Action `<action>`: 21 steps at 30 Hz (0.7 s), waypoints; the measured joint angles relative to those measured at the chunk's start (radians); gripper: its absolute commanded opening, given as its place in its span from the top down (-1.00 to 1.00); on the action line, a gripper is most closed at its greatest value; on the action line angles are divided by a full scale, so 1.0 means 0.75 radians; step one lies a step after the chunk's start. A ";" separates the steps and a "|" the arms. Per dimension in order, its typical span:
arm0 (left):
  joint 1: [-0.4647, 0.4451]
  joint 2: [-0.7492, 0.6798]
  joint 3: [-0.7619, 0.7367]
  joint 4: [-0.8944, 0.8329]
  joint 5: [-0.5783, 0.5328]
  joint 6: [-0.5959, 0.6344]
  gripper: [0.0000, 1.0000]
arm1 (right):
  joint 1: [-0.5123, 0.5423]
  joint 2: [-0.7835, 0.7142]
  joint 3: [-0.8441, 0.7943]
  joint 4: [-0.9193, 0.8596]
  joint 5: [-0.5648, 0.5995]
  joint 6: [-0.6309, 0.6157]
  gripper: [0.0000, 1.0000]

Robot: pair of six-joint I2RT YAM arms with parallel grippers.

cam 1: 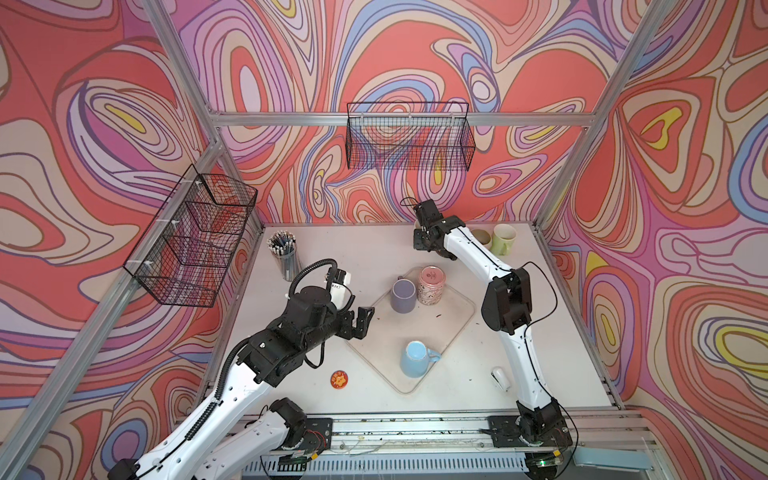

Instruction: Turn the mug right side up

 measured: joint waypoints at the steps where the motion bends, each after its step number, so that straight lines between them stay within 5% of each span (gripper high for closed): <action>1: 0.000 0.002 -0.001 0.000 -0.001 0.000 -0.94 | 0.000 0.011 0.010 -0.002 0.006 0.000 1.00; 21: 0.000 0.048 -0.001 -0.001 0.001 0.000 -0.94 | 0.000 0.112 0.042 -0.008 0.090 -0.043 1.00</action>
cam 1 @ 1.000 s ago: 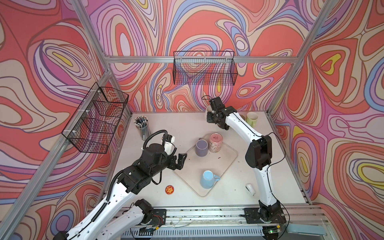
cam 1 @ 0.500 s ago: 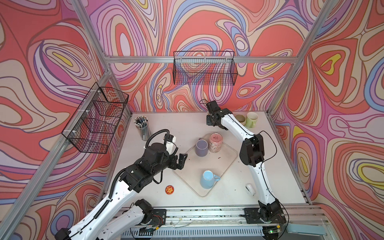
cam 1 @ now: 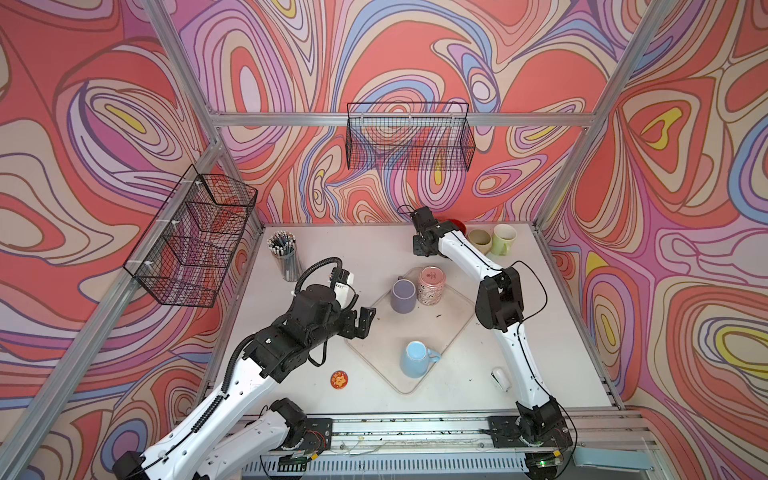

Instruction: Turn the mug right side up

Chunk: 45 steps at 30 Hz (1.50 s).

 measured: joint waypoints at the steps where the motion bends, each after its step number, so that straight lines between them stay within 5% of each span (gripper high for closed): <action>1: 0.001 0.001 0.000 0.000 0.000 0.000 -0.94 | 0.000 0.000 0.000 -0.001 0.000 -0.001 1.00; 12: 0.000 0.007 0.000 0.000 0.005 0.000 -0.93 | 0.000 0.000 -0.023 0.008 0.008 -0.012 0.99; 23: 0.000 0.027 0.000 0.000 0.009 0.000 -0.94 | 0.000 0.000 -0.038 0.040 0.025 -0.026 0.36; 34: 0.000 0.057 0.000 -0.001 0.030 0.001 -0.89 | 0.000 -0.011 -0.068 0.047 0.029 -0.040 0.09; 41: 0.001 0.148 0.015 -0.030 0.090 0.014 -0.58 | 0.000 -0.157 -0.209 0.062 0.029 -0.080 0.02; 45: 0.000 0.190 0.030 -0.051 0.153 0.018 -0.12 | 0.000 -0.325 -0.353 0.110 0.022 -0.101 -0.01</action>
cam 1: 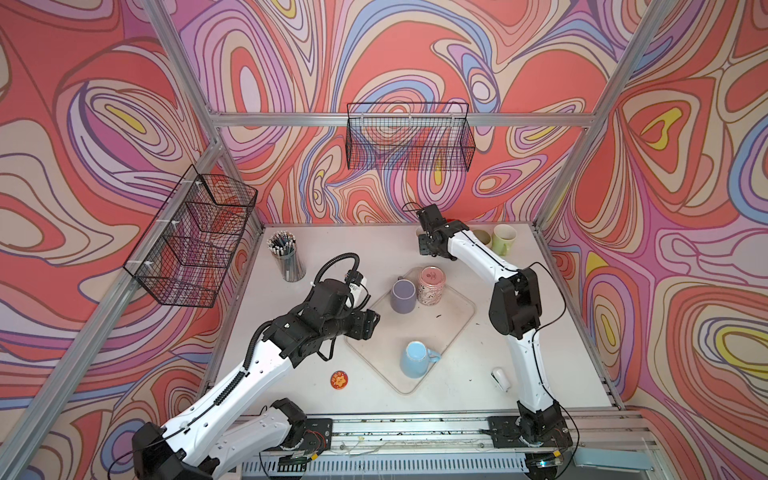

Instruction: Turn the mug right side up

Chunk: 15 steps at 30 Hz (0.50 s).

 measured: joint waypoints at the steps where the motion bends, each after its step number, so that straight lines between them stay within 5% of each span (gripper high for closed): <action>1: -0.001 0.006 0.001 -0.002 0.015 0.002 -0.09 | 0.000 -0.040 -0.035 0.014 -0.003 -0.005 -0.01; 6: -0.093 0.055 0.015 -0.025 0.003 0.010 -0.08 | 0.000 -0.252 -0.248 0.108 -0.024 -0.020 -0.03; 15: -0.301 0.135 0.028 -0.090 -0.138 -0.009 -0.40 | 0.000 -0.580 -0.730 0.298 -0.119 0.005 -0.04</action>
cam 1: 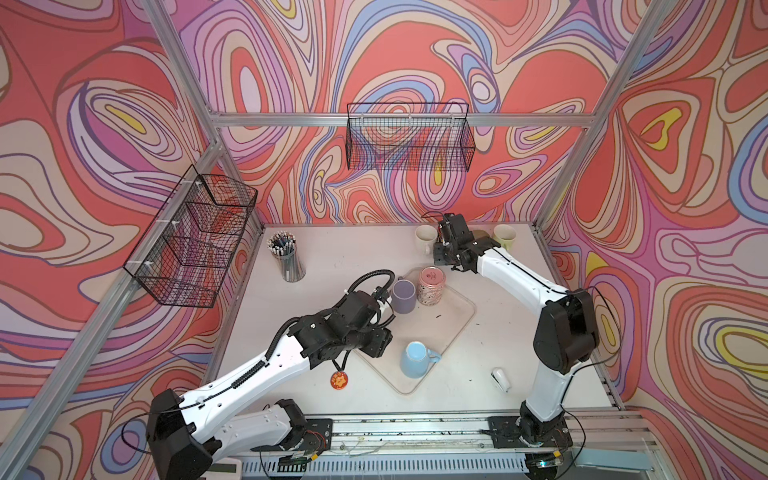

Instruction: Turn the mug right side up

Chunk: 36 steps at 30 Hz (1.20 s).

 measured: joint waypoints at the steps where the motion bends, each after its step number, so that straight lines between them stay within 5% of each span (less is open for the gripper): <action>1: -0.008 -0.003 -0.012 0.004 -0.004 -0.009 -0.42 | 0.000 -0.032 -0.047 0.019 -0.013 0.005 -0.04; 9: -0.186 0.023 -0.127 0.049 -0.041 -0.060 -0.72 | 0.003 -0.279 -0.366 0.146 -0.107 0.047 -0.05; 16: -0.288 0.097 -0.230 0.199 -0.093 -0.128 -0.78 | 0.003 -0.425 -0.592 0.252 -0.157 0.093 -0.05; 36: -0.319 0.318 -0.331 0.635 -0.133 -0.257 -0.79 | 0.003 -0.588 -0.810 0.347 -0.260 0.151 -0.05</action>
